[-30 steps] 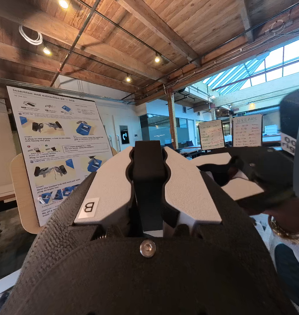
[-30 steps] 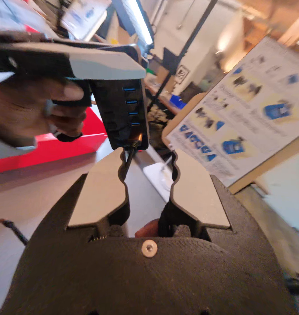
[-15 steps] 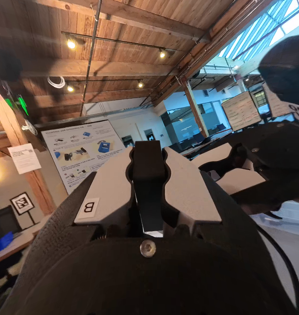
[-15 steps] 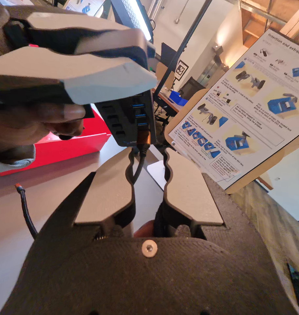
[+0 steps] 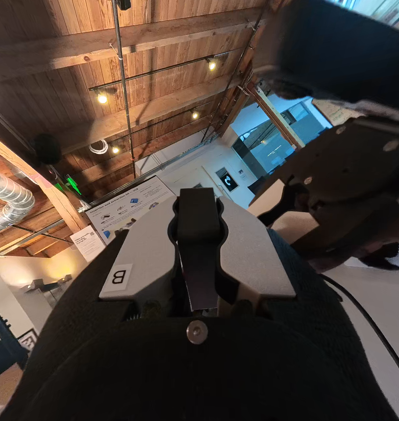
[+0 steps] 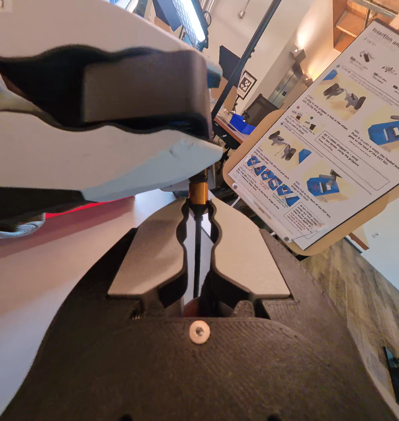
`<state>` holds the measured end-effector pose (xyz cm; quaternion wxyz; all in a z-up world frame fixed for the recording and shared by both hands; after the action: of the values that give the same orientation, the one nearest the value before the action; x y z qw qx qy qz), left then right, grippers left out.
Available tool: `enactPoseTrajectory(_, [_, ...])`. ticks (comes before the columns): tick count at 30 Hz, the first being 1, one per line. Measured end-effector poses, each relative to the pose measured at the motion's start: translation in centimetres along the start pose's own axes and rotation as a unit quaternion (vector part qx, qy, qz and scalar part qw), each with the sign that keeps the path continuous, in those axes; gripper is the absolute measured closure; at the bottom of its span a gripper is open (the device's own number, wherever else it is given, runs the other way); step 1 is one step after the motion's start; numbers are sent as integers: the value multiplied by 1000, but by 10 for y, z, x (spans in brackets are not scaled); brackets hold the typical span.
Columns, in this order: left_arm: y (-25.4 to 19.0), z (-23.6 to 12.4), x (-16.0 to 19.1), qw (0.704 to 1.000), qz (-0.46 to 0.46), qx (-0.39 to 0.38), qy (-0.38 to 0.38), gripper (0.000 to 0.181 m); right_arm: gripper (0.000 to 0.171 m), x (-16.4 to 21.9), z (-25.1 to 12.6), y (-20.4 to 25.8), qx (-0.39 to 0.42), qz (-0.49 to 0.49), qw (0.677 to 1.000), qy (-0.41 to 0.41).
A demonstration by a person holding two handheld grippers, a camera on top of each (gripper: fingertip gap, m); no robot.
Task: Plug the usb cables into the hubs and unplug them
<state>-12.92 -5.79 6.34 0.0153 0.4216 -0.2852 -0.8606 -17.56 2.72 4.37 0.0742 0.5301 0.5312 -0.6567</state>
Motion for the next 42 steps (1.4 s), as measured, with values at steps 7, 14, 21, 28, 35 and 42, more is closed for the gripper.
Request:
enactPoseTrajectory(7, [10,-2,-1,999,-44,-7,-17,148,156,-6,-6,-4,59,-59,996,-34])
enactPoseTrajectory(14, [11,2,5,994,-107,35,7,135,156,-10,-15,-9,125,-116,984,-51])
enactPoseTrajectory(21, [9,3,14,996,-71,52,10,139,157,-16,-23,-6,101,-110,986,-68])
enactPoseTrajectory(28, [7,3,10,999,-18,30,21,144,157,-13,-22,-9,75,-98,987,-100])
enactPoseTrajectory(35, [5,1,6,999,25,12,22,147,157,-11,-20,-9,62,-90,985,-131])
enactPoseTrajectory(42, [11,2,7,998,-43,28,21,148,157,-11,-19,-9,46,-70,986,-141])
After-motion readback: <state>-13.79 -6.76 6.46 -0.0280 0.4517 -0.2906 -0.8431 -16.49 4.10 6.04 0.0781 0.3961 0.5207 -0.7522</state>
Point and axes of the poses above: each gripper's, where its closed fingertips meet, z out along the fingers, x out of its underside, y = z × x across the jaws, the point moved 8 cm from there along -z, back along the fingers, and after that the axes turned 8 degrees about -z, right-handed, at the moved point
